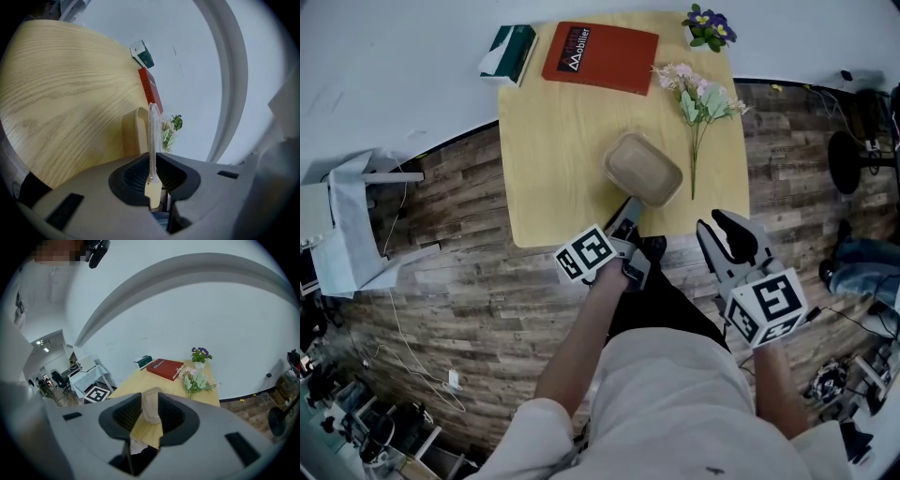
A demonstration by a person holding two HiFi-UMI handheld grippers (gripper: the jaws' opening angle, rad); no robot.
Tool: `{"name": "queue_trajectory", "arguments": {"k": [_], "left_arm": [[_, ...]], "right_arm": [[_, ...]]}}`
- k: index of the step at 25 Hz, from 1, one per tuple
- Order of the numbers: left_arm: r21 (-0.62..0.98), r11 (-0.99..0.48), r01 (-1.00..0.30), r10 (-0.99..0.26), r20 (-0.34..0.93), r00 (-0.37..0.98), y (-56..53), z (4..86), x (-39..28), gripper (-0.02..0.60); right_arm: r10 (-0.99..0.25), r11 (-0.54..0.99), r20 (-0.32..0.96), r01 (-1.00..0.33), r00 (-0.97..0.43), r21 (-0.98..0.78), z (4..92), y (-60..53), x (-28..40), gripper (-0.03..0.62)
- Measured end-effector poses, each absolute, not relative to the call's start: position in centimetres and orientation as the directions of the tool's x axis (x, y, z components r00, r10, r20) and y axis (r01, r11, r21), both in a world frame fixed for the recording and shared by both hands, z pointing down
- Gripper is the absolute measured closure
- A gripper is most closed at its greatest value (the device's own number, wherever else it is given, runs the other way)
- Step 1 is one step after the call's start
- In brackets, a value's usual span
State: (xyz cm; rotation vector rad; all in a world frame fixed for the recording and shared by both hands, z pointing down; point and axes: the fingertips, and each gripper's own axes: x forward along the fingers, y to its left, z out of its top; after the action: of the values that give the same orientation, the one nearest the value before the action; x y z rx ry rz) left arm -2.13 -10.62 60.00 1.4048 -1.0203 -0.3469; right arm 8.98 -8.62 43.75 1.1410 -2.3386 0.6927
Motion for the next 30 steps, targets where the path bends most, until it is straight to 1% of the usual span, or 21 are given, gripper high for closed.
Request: {"name": "queue_trajectory", "arguments": {"k": [6,7,8,22,30], "left_arm": [[0.930,0.156,-0.333,-0.756,0.330,0.565,-11.0,58.7,-1.8,0.542],[0.932,0.150,-0.329,-0.759,0.322,0.565,-11.0,58.4,-1.7,0.573],[0.934,0.144,-0.326,-0.763,0.314,0.565,-11.1,58.3,-1.6,0.577],[0.953,0.071,-0.295,-0.773,0.240,0.587,-11.8,56.3,0.4,0.578],[0.964,-0.007,-0.265,-0.793,0.156,0.588,-12.3,53.9,1.2,0.578]], "right_arm": [[-0.599,0.531,0.574,-0.814,-0.558,-0.238,43.3,-8.6,9.2,0.479],[-0.601,0.530,0.573,-0.815,-0.557,-0.237,43.2,-8.6,9.3,0.479],[-0.603,0.528,0.572,-0.816,-0.556,-0.236,43.2,-8.5,9.4,0.479],[-0.633,0.509,0.555,-0.830,-0.540,-0.227,42.3,-7.9,11.3,0.480],[-0.648,0.508,0.535,-0.831,-0.542,-0.227,41.7,-7.7,12.2,0.480]]}}
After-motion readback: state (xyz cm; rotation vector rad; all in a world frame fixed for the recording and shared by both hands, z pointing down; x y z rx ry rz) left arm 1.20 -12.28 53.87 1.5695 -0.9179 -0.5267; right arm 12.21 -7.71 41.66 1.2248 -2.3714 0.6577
